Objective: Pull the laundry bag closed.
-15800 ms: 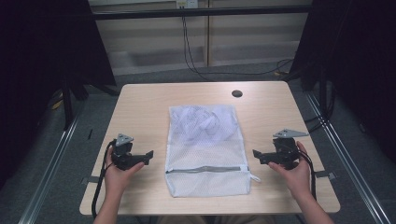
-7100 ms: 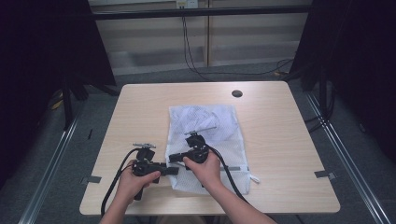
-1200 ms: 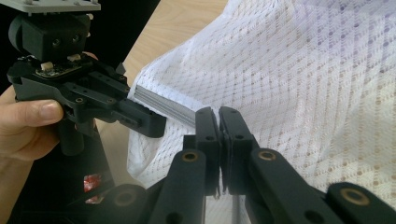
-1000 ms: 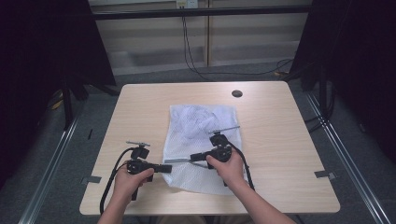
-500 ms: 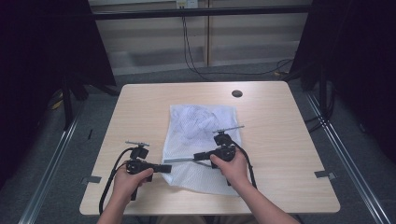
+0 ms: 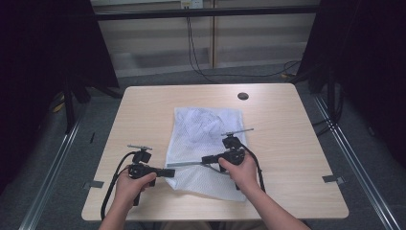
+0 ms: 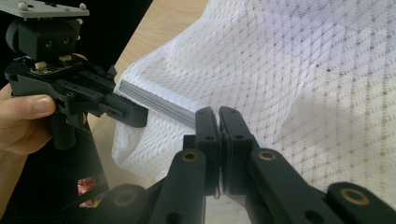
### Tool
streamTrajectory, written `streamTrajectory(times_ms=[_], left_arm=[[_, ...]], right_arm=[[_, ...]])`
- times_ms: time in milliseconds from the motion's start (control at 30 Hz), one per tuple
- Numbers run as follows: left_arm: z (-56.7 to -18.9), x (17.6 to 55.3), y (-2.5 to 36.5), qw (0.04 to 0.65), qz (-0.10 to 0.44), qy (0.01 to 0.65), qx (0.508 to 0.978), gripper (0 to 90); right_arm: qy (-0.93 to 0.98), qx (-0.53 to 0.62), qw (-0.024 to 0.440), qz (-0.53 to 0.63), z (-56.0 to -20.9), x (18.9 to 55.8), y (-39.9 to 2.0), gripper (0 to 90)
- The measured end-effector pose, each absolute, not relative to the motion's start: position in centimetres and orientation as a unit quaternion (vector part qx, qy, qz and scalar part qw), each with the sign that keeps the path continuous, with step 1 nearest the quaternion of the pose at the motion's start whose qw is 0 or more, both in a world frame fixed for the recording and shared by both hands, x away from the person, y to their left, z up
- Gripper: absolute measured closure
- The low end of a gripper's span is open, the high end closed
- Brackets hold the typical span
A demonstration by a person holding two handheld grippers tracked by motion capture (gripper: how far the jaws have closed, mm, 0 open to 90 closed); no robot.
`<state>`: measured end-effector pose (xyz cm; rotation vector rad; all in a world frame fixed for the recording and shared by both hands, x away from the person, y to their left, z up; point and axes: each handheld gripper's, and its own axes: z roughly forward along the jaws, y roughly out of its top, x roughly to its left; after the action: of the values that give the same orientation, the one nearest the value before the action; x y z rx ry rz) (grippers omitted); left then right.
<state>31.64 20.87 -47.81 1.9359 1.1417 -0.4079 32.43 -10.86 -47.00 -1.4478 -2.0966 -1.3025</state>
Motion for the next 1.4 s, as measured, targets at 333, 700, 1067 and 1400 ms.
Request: streamTrajectory(times_ms=[333,700,1067,1400], left_arm=[[-47.8,31.6,20.8,0.416,-0.164,0.456,0.770,88.0],[-47.8,31.6,21.0,0.416,-0.166,0.459,0.767,88.0],[-47.9,31.5,21.2,0.413,-0.159,0.462,0.769,88.0],[-47.8,31.5,21.2,0.412,-0.159,0.460,0.770,88.0]], right_arm=[[-0.726,-0.499,0.141,-0.451,-47.0,32.4,-10.9,87.1],[-0.723,-0.505,0.135,-0.451,-47.2,32.5,-11.9,87.1],[-0.721,-0.512,0.131,-0.449,-47.3,32.5,-12.4,87.1],[-0.720,-0.511,0.132,-0.451,-47.3,32.3,-12.6,87.0]])
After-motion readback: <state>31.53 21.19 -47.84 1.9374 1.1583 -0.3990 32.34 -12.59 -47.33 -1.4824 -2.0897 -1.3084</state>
